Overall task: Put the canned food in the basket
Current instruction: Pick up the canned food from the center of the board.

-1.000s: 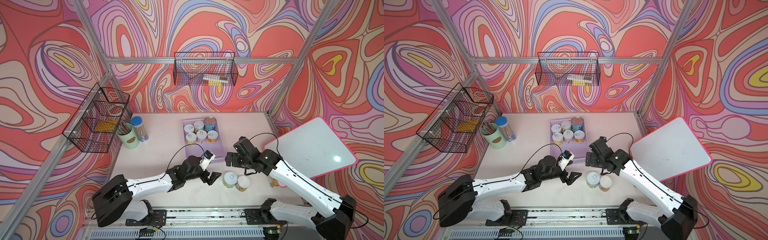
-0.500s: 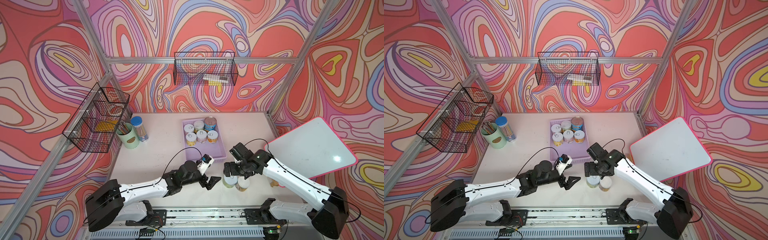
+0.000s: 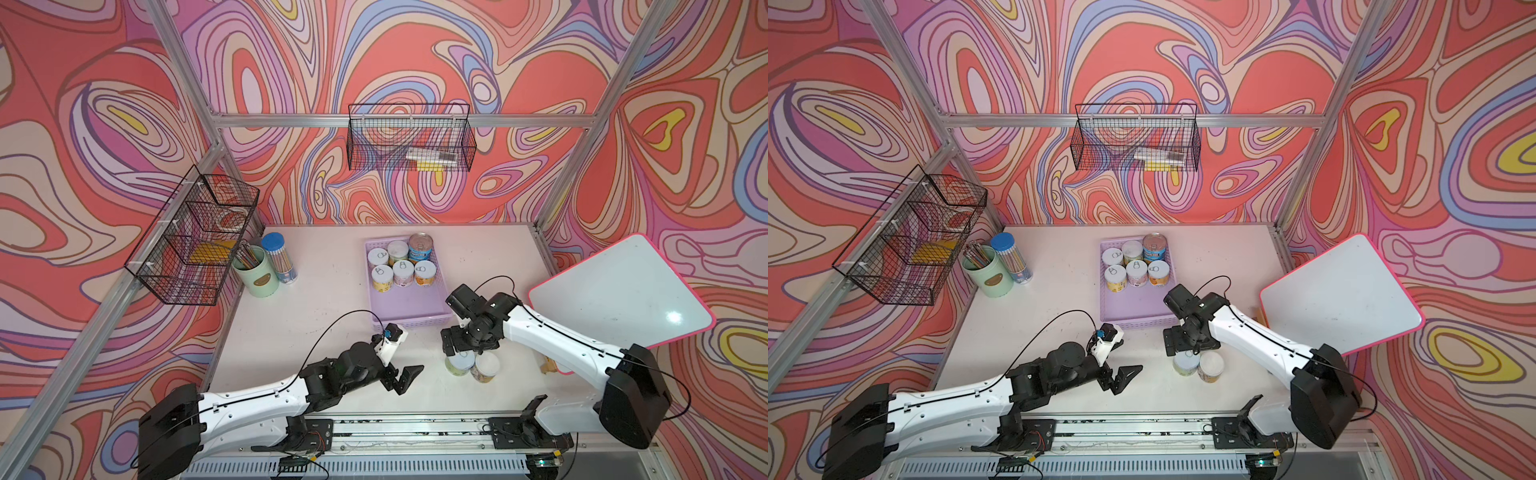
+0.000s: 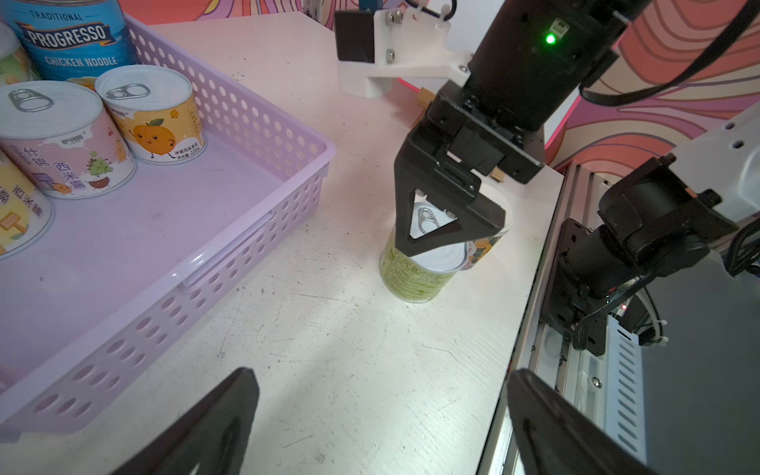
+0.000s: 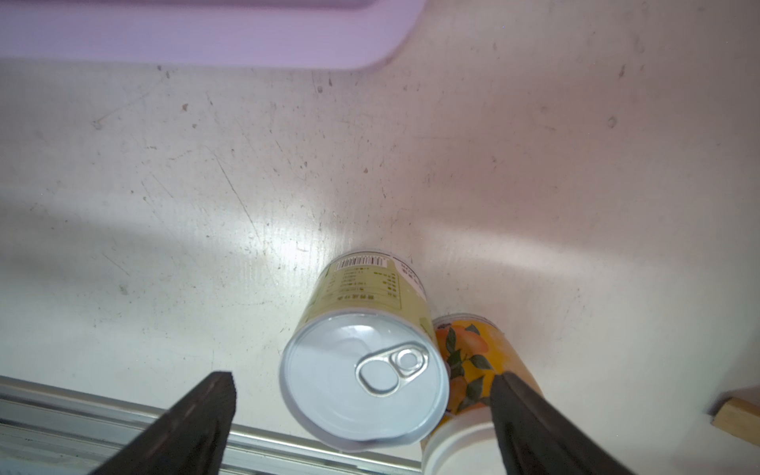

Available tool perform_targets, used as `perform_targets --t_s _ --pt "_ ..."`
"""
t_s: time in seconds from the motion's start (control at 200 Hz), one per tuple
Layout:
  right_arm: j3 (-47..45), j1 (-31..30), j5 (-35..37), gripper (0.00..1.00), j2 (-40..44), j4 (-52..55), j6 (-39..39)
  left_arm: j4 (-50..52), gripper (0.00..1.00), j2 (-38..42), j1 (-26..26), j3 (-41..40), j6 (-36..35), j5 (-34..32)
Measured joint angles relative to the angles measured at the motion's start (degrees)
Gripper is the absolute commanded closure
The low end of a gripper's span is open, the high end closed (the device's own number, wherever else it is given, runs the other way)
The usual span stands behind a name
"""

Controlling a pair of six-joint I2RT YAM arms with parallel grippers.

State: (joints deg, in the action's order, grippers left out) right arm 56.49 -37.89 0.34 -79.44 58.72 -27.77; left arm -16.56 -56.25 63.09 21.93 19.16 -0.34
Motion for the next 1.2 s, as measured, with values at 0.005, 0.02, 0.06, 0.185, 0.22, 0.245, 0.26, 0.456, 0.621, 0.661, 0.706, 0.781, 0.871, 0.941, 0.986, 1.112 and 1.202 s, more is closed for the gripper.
perform_targets --t_s 0.005,0.02,0.06,0.185,0.22,0.245,0.26,0.456,0.621,0.661,0.706,0.781,0.871,0.941,0.986,1.112,1.202 --pt "0.00 0.00 0.00 0.02 -0.07 0.00 0.00 0.00 0.01 0.00 0.00 0.00 0.00 -0.02" --pt "0.00 0.00 -0.04 0.02 -0.33 -0.02 0.09 -0.04 0.01 -0.04 0.07 0.00 0.02 -0.09" --pt "0.00 0.00 -0.28 0.02 -0.92 -0.07 0.17 -0.07 0.01 -0.24 0.33 0.00 0.04 -0.13" --pt "0.00 0.00 -1.20 0.02 -1.79 -0.55 0.55 -0.09 0.01 -1.51 1.05 0.00 0.07 -0.09" --pt "0.00 0.00 -1.33 0.02 -1.86 -0.55 0.59 -0.15 0.01 -1.77 1.31 0.00 0.00 -0.02" --pt "0.00 0.00 -1.40 0.02 -1.95 -0.55 0.63 -0.17 0.01 -1.86 1.51 0.00 -0.07 -0.02" --pt "0.00 0.00 -1.49 0.02 -2.03 -0.55 0.70 -0.24 0.01 -1.90 1.62 0.00 -0.11 0.00" --pt "0.00 0.00 -1.99 0.02 -3.58 -0.55 0.70 -2.45 0.01 -2.49 3.17 0.00 -1.51 0.61" --pt "0.00 -0.07 -2.16 0.03 -4.04 -0.42 0.68 -4.85 0.01 -3.30 4.02 0.02 -2.43 0.83" --pt "0.00 -0.09 -2.16 0.03 -4.17 -0.39 0.66 -5.33 0.01 -3.58 4.09 0.02 -2.69 0.83" --pt "0.00 -0.22 -2.12 0.03 -4.39 -0.33 0.52 -5.64 0.01 -3.89 4.09 0.02 -2.84 0.83" --pt "0.00 -0.66 -2.05 0.04 -4.79 -0.02 0.39 -6.12 0.01 -4.13 4.09 0.02 -2.86 0.76" --pt "0.00 -1.60 -1.75 0.06 -5.07 0.26 0.20 -6.84 0.01 -4.15 4.11 0.02 -2.86 0.70" --pt "0.00 -2.29 -1.36 0.08 -5.25 0.39 0.07 -7.06 0.01 -4.15 4.11 0.02 -2.89 0.46" --pt "0.00 -2.71 -1.18 0.10 -5.44 0.48 0.00 -7.04 0.01 -4.15 4.11 0.02 -2.91 0.31" --pt "0.00 -3.82 -0.70 0.13 -5.97 0.76 -0.37 -7.04 0.01 -4.13 4.11 0.02 -2.89 -0.04" --pt "0.00 -4.50 -0.02 0.15 -6.45 0.96 -0.55 -7.04 0.01 -4.09 4.11 0.02 -2.89 -0.31"
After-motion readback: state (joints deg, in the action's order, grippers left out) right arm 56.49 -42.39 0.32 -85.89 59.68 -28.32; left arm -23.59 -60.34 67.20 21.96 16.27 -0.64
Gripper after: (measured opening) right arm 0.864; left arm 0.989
